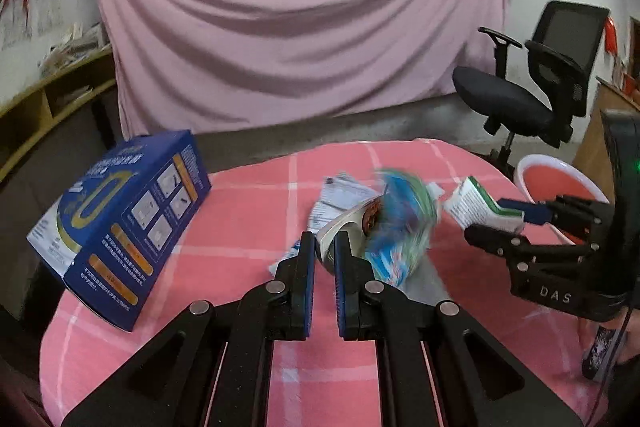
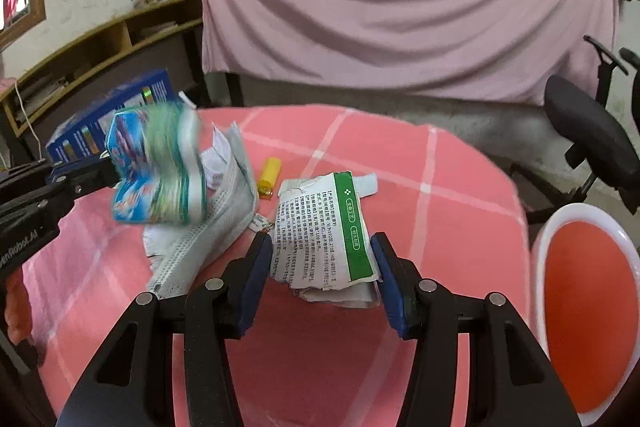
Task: Collect trash
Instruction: 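Grasp the white paper packet with the right tool while the left tool grasps the white container, then carry both items over the red bucket and open both tools to drop them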
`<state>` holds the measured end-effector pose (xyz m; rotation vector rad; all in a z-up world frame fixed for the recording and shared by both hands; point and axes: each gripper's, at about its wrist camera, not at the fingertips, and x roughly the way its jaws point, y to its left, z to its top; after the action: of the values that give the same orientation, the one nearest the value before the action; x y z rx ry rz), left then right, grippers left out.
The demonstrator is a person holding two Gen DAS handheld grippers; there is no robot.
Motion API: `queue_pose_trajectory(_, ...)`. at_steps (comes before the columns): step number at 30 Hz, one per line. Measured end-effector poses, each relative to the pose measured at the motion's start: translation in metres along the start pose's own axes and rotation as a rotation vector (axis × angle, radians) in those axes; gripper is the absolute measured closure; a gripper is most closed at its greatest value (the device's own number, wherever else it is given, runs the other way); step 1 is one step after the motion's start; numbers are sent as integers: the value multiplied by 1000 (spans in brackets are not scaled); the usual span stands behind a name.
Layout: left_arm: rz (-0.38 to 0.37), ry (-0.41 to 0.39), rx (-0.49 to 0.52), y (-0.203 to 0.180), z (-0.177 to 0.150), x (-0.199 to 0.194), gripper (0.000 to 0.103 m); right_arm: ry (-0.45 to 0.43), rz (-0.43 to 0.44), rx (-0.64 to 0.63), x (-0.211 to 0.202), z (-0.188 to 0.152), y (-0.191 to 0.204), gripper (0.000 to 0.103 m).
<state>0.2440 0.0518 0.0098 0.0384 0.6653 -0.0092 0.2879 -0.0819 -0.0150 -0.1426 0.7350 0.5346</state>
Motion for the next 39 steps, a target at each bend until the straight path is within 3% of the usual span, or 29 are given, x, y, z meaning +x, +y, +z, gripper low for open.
queue_pose_trajectory(5,23,-8,68,-28,-5,2,96,-37,-22,32,-14,-3,-11,54)
queue_pose_trajectory(10,12,-31,22,-37,-6,-2,96,-108,-34,74,-37,-7,-24,54)
queue_pose_trajectory(15,3,-91,-35,-45,7,-19,96,-244,-37,105,-70,-10,-36,54)
queue_pose_trajectory(20,89,-141,53,-72,20,-27,96,-322,-43,106,-92,-9,-42,54)
queue_pose_trajectory(24,148,-137,207,-95,6,-18,96,-314,-48,115,-91,-10,-47,54)
queue_pose_trajectory(27,142,-79,232,-98,-14,-1,96,-306,-52,126,-92,-12,-50,54)
queue_pose_trajectory(33,84,39,240,-97,-35,30,96,-253,-45,134,-81,-17,-52,54)
queue_pose_trajectory(39,59,14,155,-84,-25,17,96,-245,-43,126,-79,-22,-53,54)
